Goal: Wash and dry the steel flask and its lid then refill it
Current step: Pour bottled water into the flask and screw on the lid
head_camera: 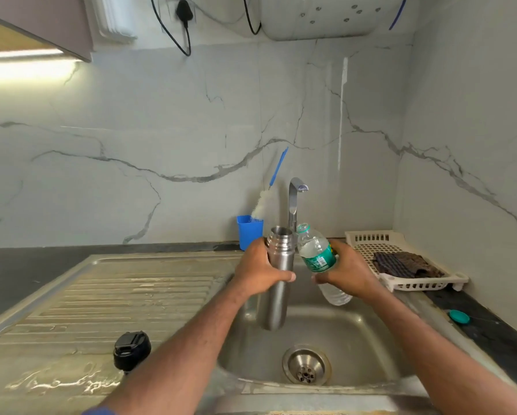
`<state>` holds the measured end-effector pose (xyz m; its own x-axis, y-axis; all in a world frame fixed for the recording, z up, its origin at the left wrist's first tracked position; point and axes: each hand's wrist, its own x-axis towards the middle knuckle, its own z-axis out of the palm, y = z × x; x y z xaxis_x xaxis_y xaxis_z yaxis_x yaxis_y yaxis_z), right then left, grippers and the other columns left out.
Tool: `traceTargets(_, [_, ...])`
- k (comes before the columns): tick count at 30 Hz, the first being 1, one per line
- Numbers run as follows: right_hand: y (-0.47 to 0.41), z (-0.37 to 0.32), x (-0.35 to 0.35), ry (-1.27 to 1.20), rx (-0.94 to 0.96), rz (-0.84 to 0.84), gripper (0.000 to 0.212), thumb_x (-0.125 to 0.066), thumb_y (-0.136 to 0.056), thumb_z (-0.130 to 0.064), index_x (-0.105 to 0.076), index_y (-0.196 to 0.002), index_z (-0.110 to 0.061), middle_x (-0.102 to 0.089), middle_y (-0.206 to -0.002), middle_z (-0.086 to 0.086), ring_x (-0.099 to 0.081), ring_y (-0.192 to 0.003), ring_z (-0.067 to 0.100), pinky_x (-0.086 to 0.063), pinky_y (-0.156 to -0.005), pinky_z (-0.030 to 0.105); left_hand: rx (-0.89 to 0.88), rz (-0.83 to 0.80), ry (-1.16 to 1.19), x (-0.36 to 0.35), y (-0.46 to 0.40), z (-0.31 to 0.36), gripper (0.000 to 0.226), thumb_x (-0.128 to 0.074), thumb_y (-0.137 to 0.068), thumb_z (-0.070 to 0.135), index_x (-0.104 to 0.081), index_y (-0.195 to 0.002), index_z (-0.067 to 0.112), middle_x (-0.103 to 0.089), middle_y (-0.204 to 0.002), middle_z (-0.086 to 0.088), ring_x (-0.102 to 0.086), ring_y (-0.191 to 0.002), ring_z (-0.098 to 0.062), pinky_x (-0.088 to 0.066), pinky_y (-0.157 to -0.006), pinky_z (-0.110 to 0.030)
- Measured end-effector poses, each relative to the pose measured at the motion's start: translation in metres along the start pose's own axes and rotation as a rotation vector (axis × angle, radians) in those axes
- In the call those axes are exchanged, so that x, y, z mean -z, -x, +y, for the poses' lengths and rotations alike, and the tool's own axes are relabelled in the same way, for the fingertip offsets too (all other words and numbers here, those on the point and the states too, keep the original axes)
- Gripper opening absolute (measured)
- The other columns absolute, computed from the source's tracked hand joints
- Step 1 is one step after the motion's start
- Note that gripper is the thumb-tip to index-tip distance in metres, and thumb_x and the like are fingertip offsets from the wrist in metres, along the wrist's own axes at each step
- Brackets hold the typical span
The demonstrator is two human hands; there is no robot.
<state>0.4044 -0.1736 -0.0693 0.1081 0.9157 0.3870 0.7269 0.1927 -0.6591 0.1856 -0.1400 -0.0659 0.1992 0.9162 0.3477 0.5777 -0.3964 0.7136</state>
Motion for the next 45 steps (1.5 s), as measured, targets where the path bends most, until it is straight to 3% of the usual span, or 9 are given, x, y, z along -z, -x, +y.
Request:
traceTargets(4, [0.001, -0.032, -0.016, -0.086, 0.026, 0.001, 0.077, -0.095, -0.059, -0.025, -0.055, -0.125, -0.025, -0.067, -0.107, -0.007, -0.063, -0.094, 0.015, -0.048, -0.077, 0.028, 0.006, 0.116, 0.063, 0.052, -0.011, 0.021, 0.060, -0.098, -0.057, 0.023, -0.058, -0.101, 0.022, -0.067, -0.094, 0.010, -0.065, -0.084, -0.007, -0.051, -0.069, -0.024])
traceTargets(9, [0.004, -0.074, -0.044, -0.165, 0.070, -0.025, 0.066, -0.095, -0.061, -0.033, -0.057, -0.115, -0.024, -0.067, -0.102, -0.007, -0.064, -0.093, 0.016, -0.054, -0.082, 0.035, 0.068, 0.290, 0.006, 0.124, -0.011, 0.008, 0.069, -0.098, -0.047, 0.036, -0.062, -0.103, 0.020, -0.070, -0.099, 0.006, -0.068, -0.089, -0.012, -0.059, -0.082, -0.038])
traceTargets(12, [0.009, -0.097, -0.067, -0.221, 0.090, -0.068, 0.064, -0.095, -0.062, -0.030, -0.058, -0.113, -0.021, -0.069, -0.100, -0.007, -0.065, -0.092, 0.015, -0.050, -0.077, 0.029, 0.113, 0.358, -0.066, 0.161, 0.000, -0.012, 0.072, -0.100, -0.047, 0.037, -0.061, -0.104, 0.017, -0.068, -0.101, 0.003, -0.067, -0.091, -0.016, -0.058, -0.084, -0.041])
traceTargets(15, [0.014, -0.115, -0.094, -0.275, 0.097, -0.120, 0.065, -0.095, -0.062, -0.027, -0.058, -0.115, -0.023, -0.070, -0.101, -0.009, -0.067, -0.091, 0.013, -0.057, -0.076, 0.034, 0.171, 0.390, -0.081, 0.190, 0.017, -0.039, 0.072, -0.099, -0.046, 0.038, -0.060, -0.103, 0.018, -0.068, -0.101, 0.003, -0.067, -0.092, -0.017, -0.059, -0.085, -0.043])
traceTargets(18, [0.019, -0.132, -0.115, -0.311, 0.091, -0.172, 0.066, -0.095, -0.062, -0.026, -0.057, -0.116, -0.025, -0.068, -0.100, -0.012, -0.067, -0.089, 0.009, -0.055, -0.065, 0.032, 0.210, 0.422, -0.083, 0.209, 0.033, -0.063, 0.073, -0.099, -0.046, 0.040, -0.061, -0.103, 0.018, -0.069, -0.100, 0.002, -0.068, -0.090, -0.017, -0.059, -0.085, -0.044])
traceTargets(24, [0.026, -0.151, -0.138, -0.362, 0.093, -0.228, 0.066, -0.092, -0.067, -0.019, -0.053, -0.119, -0.026, -0.065, -0.102, -0.015, -0.063, -0.086, 0.001, -0.045, -0.056, 0.020, 0.232, 0.448, -0.074, 0.223, 0.046, -0.088, 0.071, -0.101, -0.048, 0.037, -0.060, -0.103, 0.018, -0.069, -0.098, 0.002, -0.068, -0.088, -0.016, -0.060, -0.082, -0.043])
traceTargets(32, [0.030, -0.155, -0.138, -0.378, 0.101, -0.251, 0.068, -0.091, -0.071, -0.017, -0.051, -0.125, -0.027, -0.062, -0.103, -0.020, -0.063, -0.088, 0.001, -0.045, -0.056, 0.016, 0.251, 0.453, -0.031, 0.222, 0.048, -0.099, 0.063, -0.100, -0.054, 0.030, -0.061, -0.103, 0.018, -0.070, -0.096, 0.003, -0.068, -0.086, -0.015, -0.060, -0.081, -0.042])
traceTargets(42, [0.030, -0.148, -0.133, -0.433, 0.056, -0.273, 0.063, -0.089, -0.073, -0.018, -0.052, -0.122, -0.027, -0.062, -0.106, -0.015, -0.063, -0.092, 0.006, -0.050, -0.059, 0.022, 0.273, 0.472, -0.017, 0.214, 0.056, -0.103, 0.098, -0.100, -0.051, 0.041, -0.041, -0.126, 0.020, -0.056, -0.121, -0.001, -0.060, -0.110, -0.022, -0.055, -0.091, -0.046])
traceTargets(45, [0.029, -0.147, -0.130, -0.426, 0.071, -0.266, 0.062, -0.090, -0.073, -0.018, -0.052, -0.121, -0.026, -0.060, -0.104, -0.017, -0.063, -0.090, 0.005, -0.046, -0.059, 0.019, 0.249, 0.740, -0.136, 0.208, 0.067, -0.094, 0.103, -0.091, -0.057, 0.061, -0.040, -0.136, 0.020, -0.047, -0.131, -0.004, -0.051, -0.119, -0.022, -0.044, -0.102, -0.049])
